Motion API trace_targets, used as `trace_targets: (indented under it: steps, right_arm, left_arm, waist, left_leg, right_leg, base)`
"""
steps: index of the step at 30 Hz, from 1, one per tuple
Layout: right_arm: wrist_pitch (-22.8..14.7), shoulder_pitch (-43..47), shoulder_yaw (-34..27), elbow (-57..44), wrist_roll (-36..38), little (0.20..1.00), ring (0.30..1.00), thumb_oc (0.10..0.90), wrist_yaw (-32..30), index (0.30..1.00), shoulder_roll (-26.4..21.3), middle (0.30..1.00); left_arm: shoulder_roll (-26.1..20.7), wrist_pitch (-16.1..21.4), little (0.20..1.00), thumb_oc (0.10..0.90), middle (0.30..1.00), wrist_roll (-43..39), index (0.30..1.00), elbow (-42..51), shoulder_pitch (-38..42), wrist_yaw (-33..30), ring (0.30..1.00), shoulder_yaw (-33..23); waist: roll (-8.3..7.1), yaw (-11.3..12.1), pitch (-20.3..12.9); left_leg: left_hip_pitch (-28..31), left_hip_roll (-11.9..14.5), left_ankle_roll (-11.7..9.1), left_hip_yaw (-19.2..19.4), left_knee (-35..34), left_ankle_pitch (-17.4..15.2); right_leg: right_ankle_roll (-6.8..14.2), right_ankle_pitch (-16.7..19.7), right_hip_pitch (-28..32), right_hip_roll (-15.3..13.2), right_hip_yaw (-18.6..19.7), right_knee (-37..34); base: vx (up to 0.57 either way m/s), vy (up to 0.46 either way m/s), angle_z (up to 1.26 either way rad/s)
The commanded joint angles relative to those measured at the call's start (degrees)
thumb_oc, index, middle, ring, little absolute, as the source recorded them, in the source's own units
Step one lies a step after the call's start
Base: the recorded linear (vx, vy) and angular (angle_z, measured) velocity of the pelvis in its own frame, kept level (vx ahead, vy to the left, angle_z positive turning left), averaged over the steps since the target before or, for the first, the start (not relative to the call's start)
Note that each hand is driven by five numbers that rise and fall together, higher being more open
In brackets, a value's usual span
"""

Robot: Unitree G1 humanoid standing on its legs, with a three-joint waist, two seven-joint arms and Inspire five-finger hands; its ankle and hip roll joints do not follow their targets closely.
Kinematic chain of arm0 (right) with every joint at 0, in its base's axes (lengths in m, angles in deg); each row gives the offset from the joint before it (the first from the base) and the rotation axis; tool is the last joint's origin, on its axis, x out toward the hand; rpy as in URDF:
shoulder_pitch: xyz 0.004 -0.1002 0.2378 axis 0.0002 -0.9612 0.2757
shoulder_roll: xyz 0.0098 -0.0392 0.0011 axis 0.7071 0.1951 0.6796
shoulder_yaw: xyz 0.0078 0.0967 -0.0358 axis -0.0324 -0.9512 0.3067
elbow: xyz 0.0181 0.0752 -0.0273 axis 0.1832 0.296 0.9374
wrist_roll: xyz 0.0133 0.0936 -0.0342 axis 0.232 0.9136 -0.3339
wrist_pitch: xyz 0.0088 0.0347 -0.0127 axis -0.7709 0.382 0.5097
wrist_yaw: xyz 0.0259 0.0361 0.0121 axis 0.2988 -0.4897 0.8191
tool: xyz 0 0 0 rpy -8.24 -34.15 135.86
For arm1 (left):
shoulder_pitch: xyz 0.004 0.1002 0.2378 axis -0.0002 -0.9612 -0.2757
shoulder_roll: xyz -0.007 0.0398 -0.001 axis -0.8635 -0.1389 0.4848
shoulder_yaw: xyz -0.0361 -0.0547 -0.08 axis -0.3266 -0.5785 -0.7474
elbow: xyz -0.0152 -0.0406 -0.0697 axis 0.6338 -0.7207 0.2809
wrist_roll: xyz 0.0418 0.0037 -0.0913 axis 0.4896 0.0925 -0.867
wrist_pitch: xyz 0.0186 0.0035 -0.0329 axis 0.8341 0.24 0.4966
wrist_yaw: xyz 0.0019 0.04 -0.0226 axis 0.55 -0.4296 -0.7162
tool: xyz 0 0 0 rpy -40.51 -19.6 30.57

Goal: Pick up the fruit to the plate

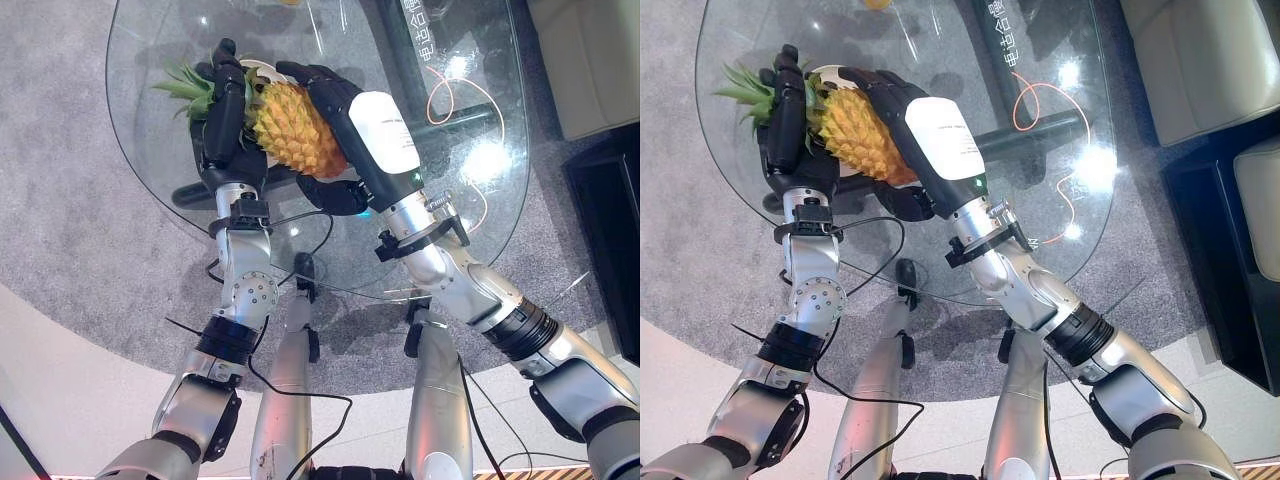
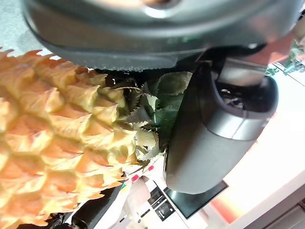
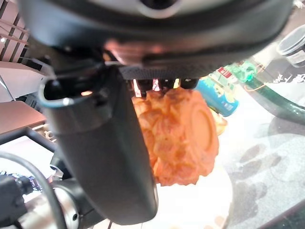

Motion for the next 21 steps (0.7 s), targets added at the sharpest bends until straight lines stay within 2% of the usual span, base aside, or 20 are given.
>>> trace_targets:
  steps: [1, 13, 21]
  right_arm:
    - [-3.45, 7.10, -5.47, -6.44, -1.93, 0.900, 0.900, 0.800, -5.73, 0.900, 2.49, 0.900]
    - [-3.00, 7.21, -5.96, -6.22, -2.38, 0.900, 0.900, 0.800, -6.31, 0.900, 3.05, 0.900]
    - [-2.81, 7.89, -5.83, -5.34, -2.35, 0.900, 0.900, 0.800, -7.00, 0.900, 3.33, 0.900]
  left_arm:
    - [-1.12, 8.20, 0.200, 0.100, 0.300, 6.97, 0.300, 7.38, 6.59, -0.94, 0.300, -2.01]
    - [-0.40, 14.21, 0.200, 0.100, 0.300, 11.79, 0.300, 7.23, 6.85, -12.86, 0.300, -5.12]
    - [0.27, 15.67, 0.200, 0.100, 0.300, 12.30, 0.300, 6.74, 8.11, -16.79, 0.300, -6.44]
  waist:
    - [-1.63, 0.93, -1.38]
    - [-1.64, 1.14, -1.38]
    - [-1.62, 1.11, -1.38]
  left_leg:
    - [1.32, -3.27, 0.55, 2.93, 3.88, -7.90]
    - [1.54, -3.34, 0.33, 2.62, 3.29, -7.60]
    - [1.46, -3.24, 0.13, 2.72, 2.94, -7.30]
  right_leg:
    - [-1.20, 6.62, 4.01, 2.87, -3.53, -12.53]
    - [-1.24, 6.37, 4.27, 2.96, -3.68, -12.69]
    - [-1.19, 6.44, 4.24, 3.02, -3.62, -12.92]
  base:
    - [0.00, 0.000, 0.00]
    - [0.00, 0.000, 0.00]
    - [0.00, 0.000, 0.00]
